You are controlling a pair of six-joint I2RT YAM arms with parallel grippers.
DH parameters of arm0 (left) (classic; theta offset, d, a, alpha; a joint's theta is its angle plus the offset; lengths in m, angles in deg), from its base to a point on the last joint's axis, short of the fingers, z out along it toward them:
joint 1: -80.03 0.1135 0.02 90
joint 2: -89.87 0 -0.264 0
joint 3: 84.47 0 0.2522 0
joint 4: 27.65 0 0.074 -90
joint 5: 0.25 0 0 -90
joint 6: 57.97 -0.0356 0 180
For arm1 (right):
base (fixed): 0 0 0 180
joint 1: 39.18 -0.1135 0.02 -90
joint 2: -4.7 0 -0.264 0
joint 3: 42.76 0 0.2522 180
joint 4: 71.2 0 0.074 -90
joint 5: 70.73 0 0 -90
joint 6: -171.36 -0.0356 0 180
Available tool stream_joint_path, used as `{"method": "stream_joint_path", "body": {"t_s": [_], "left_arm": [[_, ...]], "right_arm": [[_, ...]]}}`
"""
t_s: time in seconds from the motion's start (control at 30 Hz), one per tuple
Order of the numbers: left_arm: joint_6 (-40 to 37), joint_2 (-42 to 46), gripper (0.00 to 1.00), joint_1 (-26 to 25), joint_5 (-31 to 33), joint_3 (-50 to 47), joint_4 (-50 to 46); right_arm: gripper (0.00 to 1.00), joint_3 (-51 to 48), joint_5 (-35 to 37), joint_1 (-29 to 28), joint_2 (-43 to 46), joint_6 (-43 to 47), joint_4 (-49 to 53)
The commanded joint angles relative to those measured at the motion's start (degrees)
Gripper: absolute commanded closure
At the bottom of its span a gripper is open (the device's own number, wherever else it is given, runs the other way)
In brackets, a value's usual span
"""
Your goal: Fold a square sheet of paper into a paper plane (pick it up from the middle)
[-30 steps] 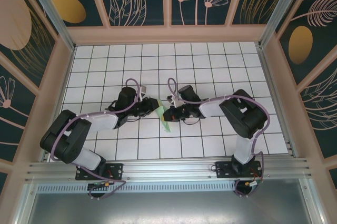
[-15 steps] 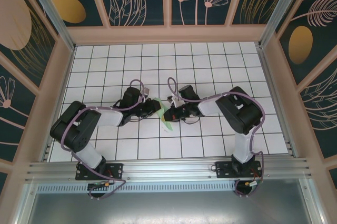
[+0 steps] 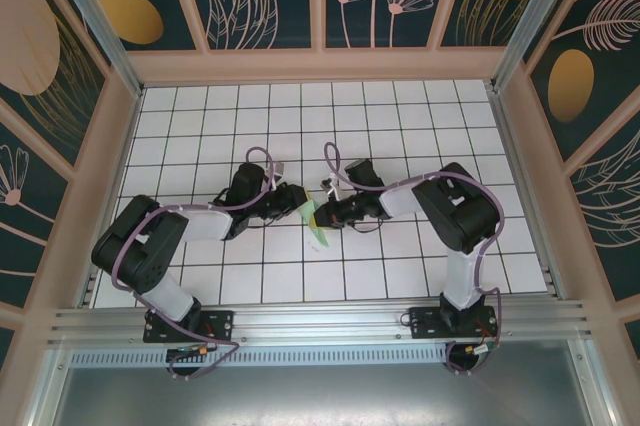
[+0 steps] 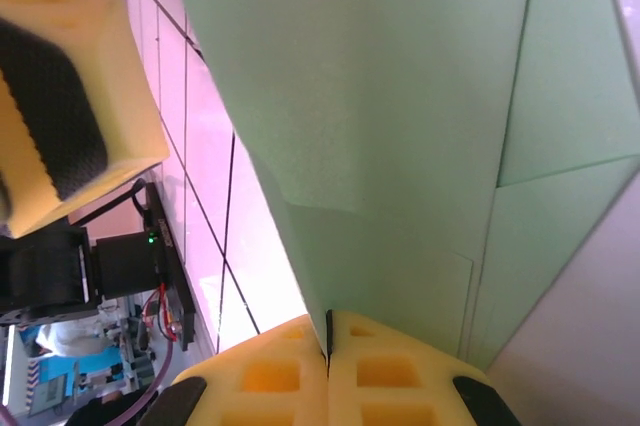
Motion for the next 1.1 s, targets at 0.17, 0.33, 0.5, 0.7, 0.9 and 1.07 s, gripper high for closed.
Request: {"method": "stream_joint_path", "body": {"t_s": [0.17,0.33,0.5,0.7,0.9,1.07], "left_arm": [[-1.0,-3.6,0.79,-0.8,-0.1,0.5,2.7],[-0.5,-6.3,0.79,-0.8,1.2,0.8,4.8],[0.2,-8.6,0.79,-0.8,1.1,1.7,7.8],[0.8,-11.5,0.79,-0.8,2.9,2.5,8.9],[2.3,-11.9,0.8,-0.8,4.8,2.1,10.1],[3.2,-11.9,0.81,-0.8,4.4,2.2,11.2]], "right_arm": [[0.97,2.8,-3.8,1.4,-3.9,1.4,0.1],[0.98,2.8,-4.3,2.5,-4.4,1.3,0.2],[0.96,3.4,-4.3,2.6,-4.4,2.0,1.6],[0.86,4.3,-2.3,2.7,-2.4,2.8,4.2],[0.73,4.6,3.7,2.4,2.6,6.3,10.2],[0.73,4.7,8.2,1.7,4.6,9.7,14.3]]}}
